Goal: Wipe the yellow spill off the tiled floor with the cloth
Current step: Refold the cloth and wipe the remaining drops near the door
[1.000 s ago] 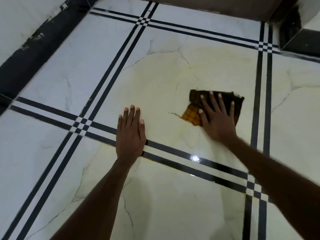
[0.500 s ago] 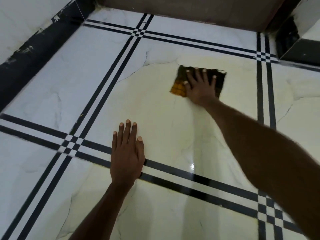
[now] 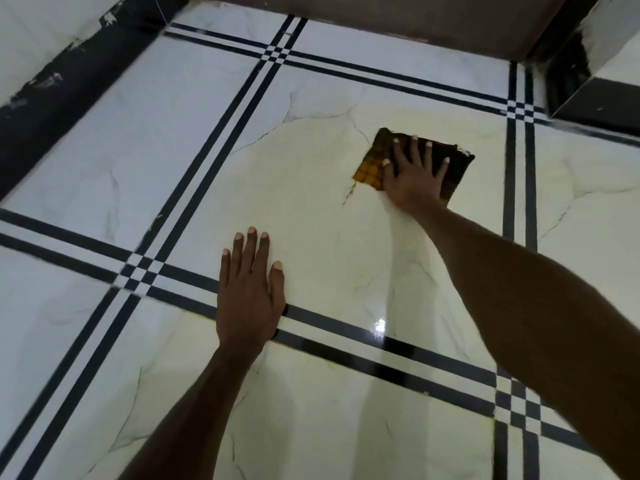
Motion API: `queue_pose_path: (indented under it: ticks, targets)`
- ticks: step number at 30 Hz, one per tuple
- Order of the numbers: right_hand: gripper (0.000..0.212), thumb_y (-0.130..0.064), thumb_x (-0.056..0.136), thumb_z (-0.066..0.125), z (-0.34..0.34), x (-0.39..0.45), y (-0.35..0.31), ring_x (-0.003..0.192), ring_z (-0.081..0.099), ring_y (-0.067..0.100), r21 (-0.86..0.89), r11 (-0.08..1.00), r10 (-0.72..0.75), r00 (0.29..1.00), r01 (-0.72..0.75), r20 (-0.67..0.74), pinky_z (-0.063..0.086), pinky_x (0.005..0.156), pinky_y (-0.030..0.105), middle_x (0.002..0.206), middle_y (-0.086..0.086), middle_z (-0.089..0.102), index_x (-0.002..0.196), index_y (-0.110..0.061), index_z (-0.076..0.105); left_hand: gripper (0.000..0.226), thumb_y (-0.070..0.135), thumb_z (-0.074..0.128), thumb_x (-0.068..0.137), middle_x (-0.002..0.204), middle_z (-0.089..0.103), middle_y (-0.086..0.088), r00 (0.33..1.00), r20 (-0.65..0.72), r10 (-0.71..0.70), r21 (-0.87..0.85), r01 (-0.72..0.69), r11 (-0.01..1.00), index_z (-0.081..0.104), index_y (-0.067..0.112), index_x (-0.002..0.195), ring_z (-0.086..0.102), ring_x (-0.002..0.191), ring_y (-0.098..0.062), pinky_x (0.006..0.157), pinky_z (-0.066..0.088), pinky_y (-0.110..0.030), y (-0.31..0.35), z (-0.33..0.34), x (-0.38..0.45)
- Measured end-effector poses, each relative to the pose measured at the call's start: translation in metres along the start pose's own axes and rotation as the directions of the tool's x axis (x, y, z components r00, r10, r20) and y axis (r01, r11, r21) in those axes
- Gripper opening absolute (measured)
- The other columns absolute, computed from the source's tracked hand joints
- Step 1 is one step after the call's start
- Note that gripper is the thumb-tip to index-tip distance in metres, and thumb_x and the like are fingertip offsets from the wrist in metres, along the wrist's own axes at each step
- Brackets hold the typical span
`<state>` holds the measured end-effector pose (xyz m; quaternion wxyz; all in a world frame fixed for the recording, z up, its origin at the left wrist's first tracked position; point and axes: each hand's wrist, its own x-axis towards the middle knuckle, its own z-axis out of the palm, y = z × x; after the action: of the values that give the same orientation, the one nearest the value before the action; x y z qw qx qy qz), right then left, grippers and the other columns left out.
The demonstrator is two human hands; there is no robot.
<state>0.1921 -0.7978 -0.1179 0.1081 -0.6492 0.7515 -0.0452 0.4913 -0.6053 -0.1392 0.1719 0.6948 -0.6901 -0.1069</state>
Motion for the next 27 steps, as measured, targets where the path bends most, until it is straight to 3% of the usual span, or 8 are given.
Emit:
queue_pose_path:
  ticks: [3,5,7,11,14,17,21,27]
  targets:
    - [0.064,-0.054,0.105,0.017,0.014,-0.021,-0.057,0.163,0.007,0.033,-0.048,0.944,-0.328,0.945,0.327,0.001,0.004,0.126,0.069,0.176,0.003,0.015,0.165,-0.033,0.022,0.063,0.048,0.018,0.108,0.172,0.019,-0.003,1.0,-0.004,0.008,-0.011,-0.008,1.0,0.026,0.018,0.163,0.01,0.161,-0.021,0.132,0.013,-0.046,0.001,0.0,-0.001]
    - [0.063,-0.056,0.105,0.015,0.028,-0.044,-0.088,0.163,0.009,0.028,-0.069,0.79,-0.603,0.793,0.609,0.083,0.003,0.128,0.064,0.175,-0.002,0.017,0.165,-0.036,0.022,0.063,0.048,0.018,0.108,0.172,0.02,-0.004,1.0,-0.009,0.012,-0.011,-0.012,1.0,0.027,0.018,0.163,0.011,0.161,-0.021,0.131,0.014,-0.047,-0.002,0.0,0.0]
    - [0.06,-0.057,0.107,0.019,0.031,-0.05,-0.082,0.163,0.006,0.023,-0.046,0.737,-0.666,0.736,0.675,0.125,-0.002,0.129,0.057,0.175,-0.005,0.016,0.164,-0.039,0.022,0.064,0.049,0.016,0.107,0.172,0.019,-0.003,1.0,0.001,0.011,-0.026,-0.011,1.0,0.026,0.019,0.163,0.01,0.161,-0.02,0.131,0.013,-0.046,-0.003,-0.002,-0.002]
    - [0.069,-0.061,0.101,0.018,0.007,-0.018,0.016,0.163,0.009,0.031,-0.027,0.978,-0.209,0.976,0.207,-0.065,0.003,0.127,0.063,0.175,0.003,0.02,0.165,-0.034,0.025,0.065,0.049,0.015,0.107,0.172,0.019,-0.002,1.0,-0.001,0.005,-0.04,-0.005,0.999,0.026,0.018,0.163,0.01,0.161,-0.02,0.132,0.012,-0.046,0.0,-0.003,0.0]
    - [0.072,-0.061,0.102,0.014,-0.008,-0.03,0.092,0.163,0.001,0.035,0.071,0.981,0.188,0.978,-0.182,-0.092,-0.002,0.126,0.068,0.176,0.008,0.011,0.167,-0.03,0.017,0.067,0.05,0.014,0.106,0.172,0.018,-0.002,1.0,0.006,-0.006,-0.024,0.006,1.0,0.025,0.018,0.163,0.008,0.161,-0.02,0.132,0.01,-0.045,0.001,-0.002,0.001]
    - [0.07,-0.057,0.103,0.015,0.005,-0.073,0.078,0.162,0.004,0.037,0.103,0.963,0.261,0.954,-0.248,-0.145,0.001,0.127,0.066,0.175,0.011,0.013,0.166,-0.027,0.02,0.068,0.051,0.012,0.106,0.172,0.018,-0.003,1.0,0.008,-0.004,-0.015,0.004,1.0,0.024,0.018,0.163,0.008,0.162,-0.021,0.132,0.01,-0.046,0.001,-0.003,0.001]
    - [0.061,-0.048,0.108,0.024,0.035,-0.168,-0.004,0.162,0.013,0.035,0.025,0.98,-0.191,0.972,0.196,-0.134,0.014,0.129,0.061,0.174,0.009,0.023,0.164,-0.026,0.029,0.067,0.05,0.014,0.106,0.172,0.019,-0.004,1.0,0.002,0.007,-0.014,-0.007,1.0,0.026,0.017,0.163,0.01,0.161,-0.022,0.132,0.011,-0.046,0.002,-0.004,-0.001]
    - [0.058,-0.05,0.112,0.029,0.043,-0.278,-0.027,0.164,-0.006,0.02,0.029,0.654,-0.753,0.647,0.756,0.119,-0.001,0.132,0.049,0.177,-0.004,0.005,0.166,-0.035,0.017,0.062,0.045,0.019,0.108,0.171,0.025,-0.006,1.0,-0.014,0.028,-0.036,-0.029,0.999,0.031,0.015,0.161,0.015,0.161,-0.023,0.131,0.012,-0.046,-0.001,-0.004,0.0]
